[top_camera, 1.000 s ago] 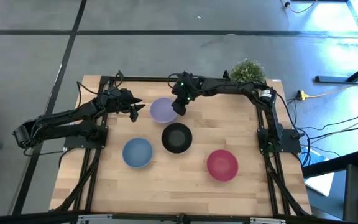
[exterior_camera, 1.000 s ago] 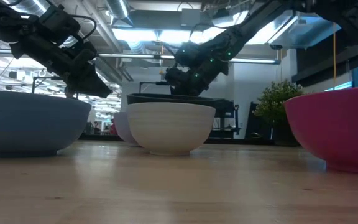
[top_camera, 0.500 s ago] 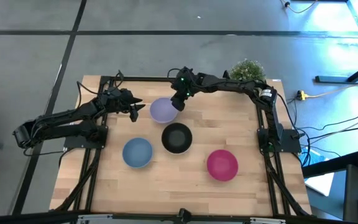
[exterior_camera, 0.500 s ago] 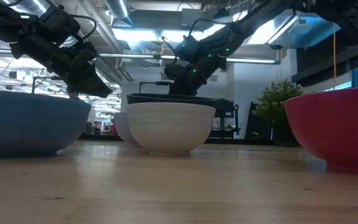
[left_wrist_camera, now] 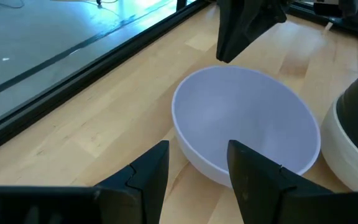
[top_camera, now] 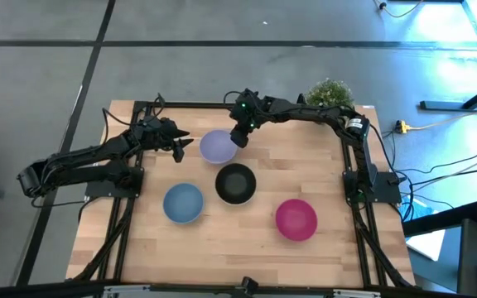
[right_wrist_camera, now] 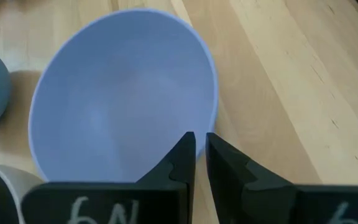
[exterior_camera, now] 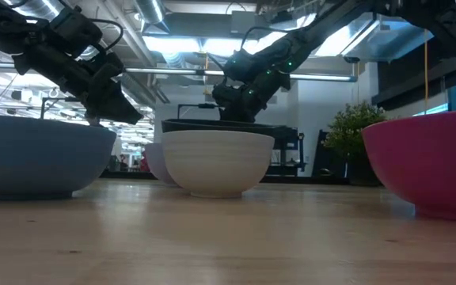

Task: Nest bowls inside each other
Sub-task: Stack the purple bowl on top of the black bowl

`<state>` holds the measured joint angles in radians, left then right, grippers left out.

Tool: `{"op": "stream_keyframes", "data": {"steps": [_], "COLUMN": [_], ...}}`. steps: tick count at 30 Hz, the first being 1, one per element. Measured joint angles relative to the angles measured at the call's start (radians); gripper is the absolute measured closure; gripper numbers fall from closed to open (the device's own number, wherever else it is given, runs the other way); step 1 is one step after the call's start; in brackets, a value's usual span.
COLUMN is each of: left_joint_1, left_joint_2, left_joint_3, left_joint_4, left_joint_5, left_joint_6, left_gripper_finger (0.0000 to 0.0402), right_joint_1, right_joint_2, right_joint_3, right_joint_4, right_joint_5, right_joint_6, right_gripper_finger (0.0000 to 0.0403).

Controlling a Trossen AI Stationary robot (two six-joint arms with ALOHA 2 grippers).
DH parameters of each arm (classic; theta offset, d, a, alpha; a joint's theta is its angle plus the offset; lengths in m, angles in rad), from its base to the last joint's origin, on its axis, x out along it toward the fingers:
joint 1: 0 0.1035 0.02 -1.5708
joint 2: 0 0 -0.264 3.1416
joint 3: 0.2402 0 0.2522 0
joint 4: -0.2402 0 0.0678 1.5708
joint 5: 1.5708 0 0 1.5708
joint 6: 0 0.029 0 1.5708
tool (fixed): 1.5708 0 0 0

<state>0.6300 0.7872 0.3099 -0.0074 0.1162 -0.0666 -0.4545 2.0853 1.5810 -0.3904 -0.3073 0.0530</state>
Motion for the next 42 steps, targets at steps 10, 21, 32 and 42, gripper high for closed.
{"op": "stream_keyframes", "data": {"steps": [10,21,32,42], "left_joint_1": [0.000,0.000,0.000,0.000], "left_joint_2": [0.000,0.000,0.000,0.000], "left_joint_3": [0.000,0.000,0.000,0.000], "left_joint_4": [0.000,0.000,0.000,0.000], "left_joint_5": [0.000,0.000,0.000,0.000], "left_joint_6": [0.000,0.000,0.000,0.000], "left_gripper_finger": [0.0244,0.0244,0.0244,0.0244], "right_joint_1": [0.008,0.041,0.058,0.066], "right_joint_2": [0.002,0.002,0.002,0.002], "right_joint_3": [0.000,0.000,0.000,0.000], "right_joint_4": [-0.057,-0.036,-0.020,-0.019], "right_joint_5": [0.053,0.053,0.002,-0.001], "right_joint_6": [0.049,0.063,0.080,0.073], "right_gripper_finger": [0.0363,0.0363,0.0363,0.0363]}}
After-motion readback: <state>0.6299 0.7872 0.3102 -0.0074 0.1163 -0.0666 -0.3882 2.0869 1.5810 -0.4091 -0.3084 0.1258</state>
